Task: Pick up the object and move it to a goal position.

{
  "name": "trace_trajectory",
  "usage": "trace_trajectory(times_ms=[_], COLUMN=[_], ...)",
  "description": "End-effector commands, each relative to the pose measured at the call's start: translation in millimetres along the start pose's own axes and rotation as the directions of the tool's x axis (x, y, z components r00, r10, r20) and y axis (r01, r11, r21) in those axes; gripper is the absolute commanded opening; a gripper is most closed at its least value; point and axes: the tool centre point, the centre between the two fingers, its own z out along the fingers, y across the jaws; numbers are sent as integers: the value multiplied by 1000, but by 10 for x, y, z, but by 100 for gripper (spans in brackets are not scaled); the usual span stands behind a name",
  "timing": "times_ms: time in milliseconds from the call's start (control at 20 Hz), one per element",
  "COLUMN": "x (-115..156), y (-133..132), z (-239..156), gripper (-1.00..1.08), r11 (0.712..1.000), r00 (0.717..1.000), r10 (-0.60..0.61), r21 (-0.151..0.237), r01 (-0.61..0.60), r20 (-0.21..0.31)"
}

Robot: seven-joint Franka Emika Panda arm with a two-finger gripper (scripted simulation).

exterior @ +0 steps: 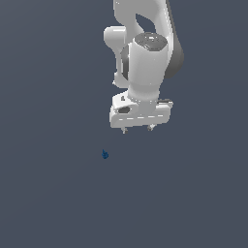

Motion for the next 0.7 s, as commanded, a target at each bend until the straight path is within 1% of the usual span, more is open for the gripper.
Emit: trace_trajectory(times_ms=[0, 200, 400, 550, 650], x=[0, 0, -6, -17, -30], y=[6, 71, 200, 338, 451], z=[5, 70, 198, 334, 443], gripper=[100, 100, 100, 100, 100], r11=[1000, 999, 993, 981, 967], r00=[1000, 999, 993, 981, 966], r10=[3, 41, 115, 192, 254], r21=[0, 3, 7, 9, 9], r01=[-3, -41, -115, -193, -255], r20=[0, 5, 15, 25, 34])
